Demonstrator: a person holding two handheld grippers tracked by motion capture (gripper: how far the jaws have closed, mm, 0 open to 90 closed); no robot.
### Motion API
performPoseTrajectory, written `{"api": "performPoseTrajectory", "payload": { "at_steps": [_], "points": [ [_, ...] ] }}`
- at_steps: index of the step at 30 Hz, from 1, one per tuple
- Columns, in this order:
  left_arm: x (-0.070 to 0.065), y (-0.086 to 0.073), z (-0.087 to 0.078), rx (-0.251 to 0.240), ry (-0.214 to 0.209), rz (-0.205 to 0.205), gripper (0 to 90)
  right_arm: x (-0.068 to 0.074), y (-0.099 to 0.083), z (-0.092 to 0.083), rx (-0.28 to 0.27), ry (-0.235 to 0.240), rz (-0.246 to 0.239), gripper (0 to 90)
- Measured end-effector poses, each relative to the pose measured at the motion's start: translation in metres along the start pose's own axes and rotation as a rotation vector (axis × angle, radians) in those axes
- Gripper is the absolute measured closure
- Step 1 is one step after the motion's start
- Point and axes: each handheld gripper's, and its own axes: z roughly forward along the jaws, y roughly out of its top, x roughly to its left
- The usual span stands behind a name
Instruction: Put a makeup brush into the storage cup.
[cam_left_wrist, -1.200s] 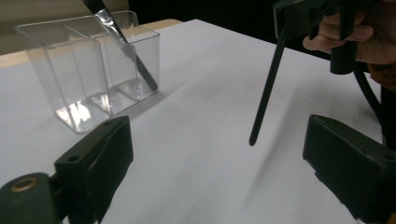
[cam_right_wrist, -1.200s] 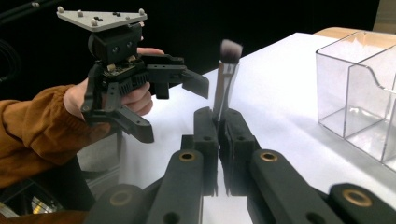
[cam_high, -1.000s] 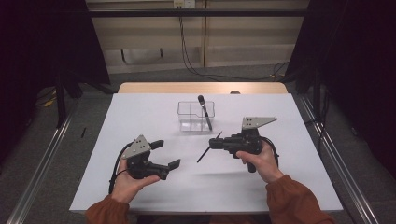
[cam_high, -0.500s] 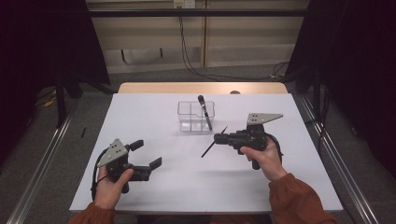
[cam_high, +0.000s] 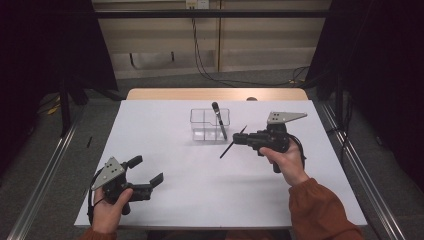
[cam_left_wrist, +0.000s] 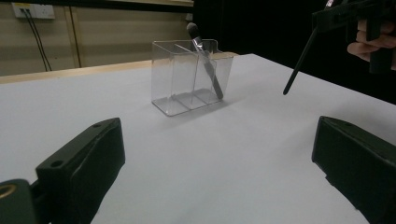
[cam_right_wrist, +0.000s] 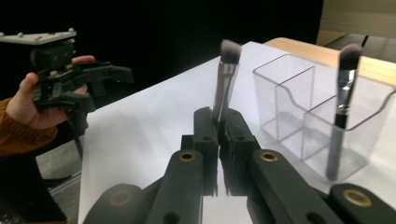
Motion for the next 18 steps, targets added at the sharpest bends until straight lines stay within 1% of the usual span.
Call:
{"api": "performPoseTrajectory", "payload": {
  "at_steps": [3,5,8,10,12,18],
  "points": [
    [0.003,-0.003,0.000,-0.003,0.015,-0.006,2.7,-0.002,0.005,-0.003,-0.004,-0.016,-0.008,85.9],
    [0.003,-0.004,0.001,0.005,0.007,0.003,2.7,-0.003,0.009,-0.005,-0.016,-0.028,-0.008,85.8],
    [0.000,-0.004,0.000,0.008,0.008,0.020,2.7,-0.007,0.015,-0.007,-0.025,-0.049,-0.012,85.9],
    [-0.002,-0.005,-0.001,0.007,0.009,0.014,2.7,-0.010,0.018,-0.008,-0.027,-0.056,-0.011,85.9],
    [-0.003,-0.005,-0.001,0.013,0.010,0.023,2.7,-0.013,0.021,-0.009,-0.035,-0.061,-0.008,85.9],
    [-0.002,-0.006,-0.001,0.010,0.011,0.019,2.7,-0.019,0.031,-0.013,-0.044,-0.094,-0.012,85.9]
  ]
}}
